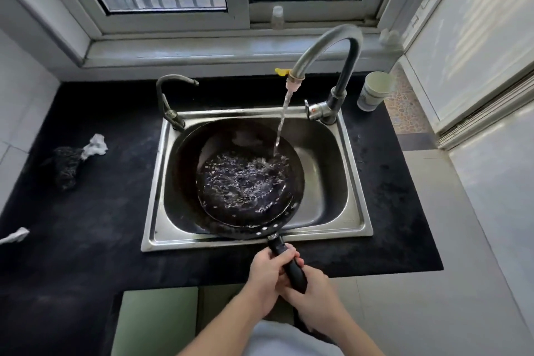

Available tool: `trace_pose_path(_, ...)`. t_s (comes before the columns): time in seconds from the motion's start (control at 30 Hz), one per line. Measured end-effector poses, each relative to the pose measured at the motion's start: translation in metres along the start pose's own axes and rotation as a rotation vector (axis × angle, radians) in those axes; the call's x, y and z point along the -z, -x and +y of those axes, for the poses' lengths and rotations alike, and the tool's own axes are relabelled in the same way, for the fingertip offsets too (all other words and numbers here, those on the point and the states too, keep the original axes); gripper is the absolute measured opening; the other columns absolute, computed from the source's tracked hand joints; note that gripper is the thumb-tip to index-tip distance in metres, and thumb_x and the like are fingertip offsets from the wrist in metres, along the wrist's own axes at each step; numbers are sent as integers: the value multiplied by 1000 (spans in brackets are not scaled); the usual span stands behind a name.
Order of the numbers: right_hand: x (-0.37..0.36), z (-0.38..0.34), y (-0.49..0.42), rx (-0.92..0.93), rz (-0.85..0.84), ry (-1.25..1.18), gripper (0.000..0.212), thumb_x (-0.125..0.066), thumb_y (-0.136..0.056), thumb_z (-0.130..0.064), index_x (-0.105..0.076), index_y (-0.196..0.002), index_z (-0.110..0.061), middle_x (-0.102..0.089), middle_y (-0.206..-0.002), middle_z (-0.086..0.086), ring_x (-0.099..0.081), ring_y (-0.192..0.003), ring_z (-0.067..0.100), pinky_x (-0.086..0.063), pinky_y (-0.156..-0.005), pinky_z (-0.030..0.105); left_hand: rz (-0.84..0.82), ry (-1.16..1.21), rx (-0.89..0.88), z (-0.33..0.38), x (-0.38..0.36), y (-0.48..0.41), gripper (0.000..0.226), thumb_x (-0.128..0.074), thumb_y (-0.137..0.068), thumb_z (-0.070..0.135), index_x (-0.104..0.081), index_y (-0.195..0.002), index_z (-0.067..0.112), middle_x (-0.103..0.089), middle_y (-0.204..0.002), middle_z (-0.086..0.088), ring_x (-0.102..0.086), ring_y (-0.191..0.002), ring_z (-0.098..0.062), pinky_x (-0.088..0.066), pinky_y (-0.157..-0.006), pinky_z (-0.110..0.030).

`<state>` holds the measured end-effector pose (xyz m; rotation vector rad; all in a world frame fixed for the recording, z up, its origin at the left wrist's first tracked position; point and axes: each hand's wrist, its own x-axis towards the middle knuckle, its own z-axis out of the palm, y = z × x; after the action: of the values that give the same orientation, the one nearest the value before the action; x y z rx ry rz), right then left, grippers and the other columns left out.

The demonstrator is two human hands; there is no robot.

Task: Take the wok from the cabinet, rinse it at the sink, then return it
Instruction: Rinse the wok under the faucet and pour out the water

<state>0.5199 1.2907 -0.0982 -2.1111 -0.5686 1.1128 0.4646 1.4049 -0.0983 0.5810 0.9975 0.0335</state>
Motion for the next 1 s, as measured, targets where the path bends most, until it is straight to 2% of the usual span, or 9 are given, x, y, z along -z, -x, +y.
trace_pose_path(0.13,-11,-5,0,26,-73,-138,11,-71,-72,-19,-62,-70,-25,-58,-58,-15,-47,-56,-3,-41,-57,24,-44,205,68,2,17,1,14,-58,-90,-2,-61,-103,4,-59,-76,-10,-62,-74,-26,-49,-81,-40)
trace_pose_path(0.2,-12,-8,0,-4,-131,-228,18,-69,-77,-5,-62,-71,-20,-56,-54,-12,-46,-52,0,-39,-52,22,-51,199,50,2,22,3,14,-57,-91,-2,-58,-103,5,-61,-79,-11,-63,-78,-26,-50,-81,-38)
trace_pose_path(0.27,-14,-13,1,-55,-190,-345,15,-65,-83,2,-62,-75,-11,-53,-51,-7,-46,-42,8,-37,-41,23,-26,178,19,3,25,5,14,-57,-92,-2,-55,-103,6,-63,-87,-16,-66,-85,-26,-54,-79,-34)
trace_pose_path(0.37,-19,-20,2,-134,-246,-495,6,-60,-85,0,-58,-82,-4,-44,-50,2,-36,-34,14,-31,-32,20,17,157,-21,3,27,5,16,-60,-92,-1,-54,-106,4,-60,-92,-18,-66,-84,-24,-58,-73,-30)
trace_pose_path(0.5,-18,-24,-2,-148,-286,-559,15,-60,-88,3,-53,-77,-6,-41,-48,1,-32,-33,13,-29,-31,19,38,147,-52,3,28,4,16,-60,-91,-2,-54,-105,3,-58,-83,-16,-64,-75,-21,-58,-68,-28)
trace_pose_path(0.6,-16,-24,-2,-138,-340,-550,12,-62,-89,1,-54,-81,-5,-42,-50,1,-33,-34,12,-30,-32,21,47,145,-78,3,30,6,16,-59,-91,-5,-53,-103,2,-57,-81,-15,-63,-71,-20,-58,-65,-28)
trace_pose_path(0.7,-16,-24,0,-137,-379,-555,8,-65,-89,-3,-57,-87,-3,-43,-51,0,-32,-34,13,-30,-33,21,58,118,-107,2,35,8,16,-59,-90,-7,-53,-103,1,-57,-79,-14,-63,-71,-21,-58,-65,-29)
trace_pose_path(1.0,-19,-30,4,-150,-433,-590,11,-66,-89,-6,-56,-85,-8,-42,-52,2,-31,-37,14,-31,-34,21,92,75,-147,0,44,15,20,-68,-86,0,-59,-104,2,-62,-85,-13,-66,-80,-21,-56,-73,-33)
